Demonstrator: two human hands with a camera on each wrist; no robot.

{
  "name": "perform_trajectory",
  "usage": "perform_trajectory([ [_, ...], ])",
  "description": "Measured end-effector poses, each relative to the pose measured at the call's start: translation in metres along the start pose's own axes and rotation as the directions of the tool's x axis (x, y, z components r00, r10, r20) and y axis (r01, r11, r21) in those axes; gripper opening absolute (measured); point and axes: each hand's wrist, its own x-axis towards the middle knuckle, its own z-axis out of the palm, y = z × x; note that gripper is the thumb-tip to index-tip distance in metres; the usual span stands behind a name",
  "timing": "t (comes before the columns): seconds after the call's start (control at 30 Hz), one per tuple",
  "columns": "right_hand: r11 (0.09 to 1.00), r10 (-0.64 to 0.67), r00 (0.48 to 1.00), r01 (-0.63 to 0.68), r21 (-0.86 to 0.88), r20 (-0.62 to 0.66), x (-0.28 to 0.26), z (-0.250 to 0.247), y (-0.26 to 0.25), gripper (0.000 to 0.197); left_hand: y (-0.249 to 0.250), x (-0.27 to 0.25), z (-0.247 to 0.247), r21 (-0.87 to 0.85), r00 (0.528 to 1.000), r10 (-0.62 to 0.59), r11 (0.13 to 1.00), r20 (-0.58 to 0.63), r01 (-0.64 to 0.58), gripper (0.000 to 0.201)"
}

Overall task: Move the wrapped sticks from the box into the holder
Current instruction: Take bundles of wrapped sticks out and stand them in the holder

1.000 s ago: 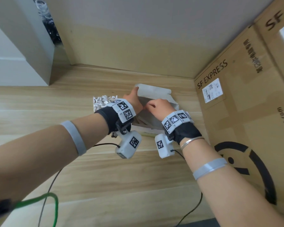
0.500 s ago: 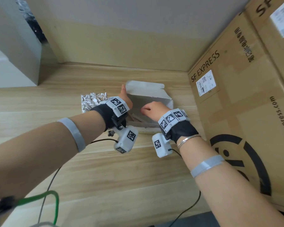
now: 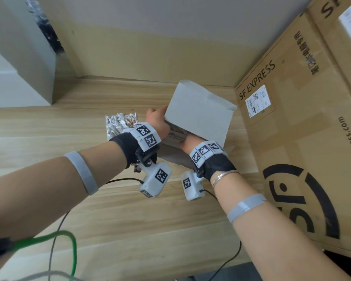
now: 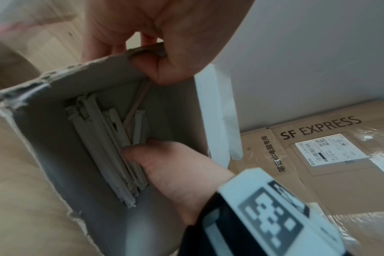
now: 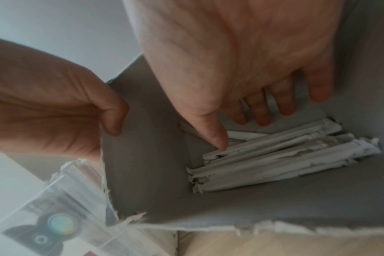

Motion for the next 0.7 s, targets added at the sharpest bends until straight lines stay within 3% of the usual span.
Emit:
perform_trajectory([
  [0.7,1.0,-0.028,1.0,0.028,-0.001,-0.011,-0.002,0.012,-0.007,0.041,-0.003,-0.002,-0.003,-0.057,0.999,0.008,0.998,0.031,-0.006,0.074],
])
